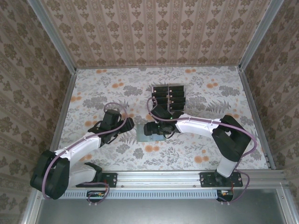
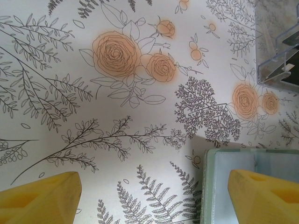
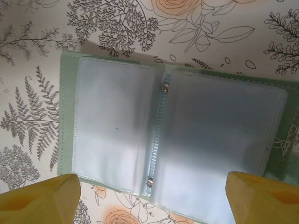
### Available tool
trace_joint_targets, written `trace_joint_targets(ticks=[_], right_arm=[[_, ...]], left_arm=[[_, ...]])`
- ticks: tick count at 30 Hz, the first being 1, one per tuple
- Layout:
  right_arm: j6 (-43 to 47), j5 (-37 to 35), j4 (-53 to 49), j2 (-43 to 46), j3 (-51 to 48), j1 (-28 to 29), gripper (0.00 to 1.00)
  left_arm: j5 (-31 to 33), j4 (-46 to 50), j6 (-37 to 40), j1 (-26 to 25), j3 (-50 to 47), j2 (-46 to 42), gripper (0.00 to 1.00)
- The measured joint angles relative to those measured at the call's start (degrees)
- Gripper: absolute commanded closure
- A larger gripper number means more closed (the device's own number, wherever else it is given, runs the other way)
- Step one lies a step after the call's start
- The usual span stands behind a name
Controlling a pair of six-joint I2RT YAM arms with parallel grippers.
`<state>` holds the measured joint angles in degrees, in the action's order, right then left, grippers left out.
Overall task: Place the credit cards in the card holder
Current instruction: Flip over the card slot in the card holder.
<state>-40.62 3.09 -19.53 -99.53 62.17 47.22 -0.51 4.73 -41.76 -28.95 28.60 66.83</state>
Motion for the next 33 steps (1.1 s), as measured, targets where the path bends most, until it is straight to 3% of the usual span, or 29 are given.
trace_joint_targets(ticks=[10, 23, 33], right_arm=[[0.0, 0.4, 0.5, -3.6, 0.0, -0.2, 0.17], [-2.0, 9.3, 9.0, -4.4, -0.8, -0.2, 0.17], [-3.5, 12.1, 11.3, -5.3, -0.5, 0.5, 0.18]], left_arm=[[0.0, 0.0, 0.2, -0.3, 0.0, 0.8, 0.17], [-0.4, -0.8, 0.2, -1.1, 0.0, 1.8, 0.17], [-1.0, -1.7, 0.2, -1.5, 0.0, 2.5, 0.16]])
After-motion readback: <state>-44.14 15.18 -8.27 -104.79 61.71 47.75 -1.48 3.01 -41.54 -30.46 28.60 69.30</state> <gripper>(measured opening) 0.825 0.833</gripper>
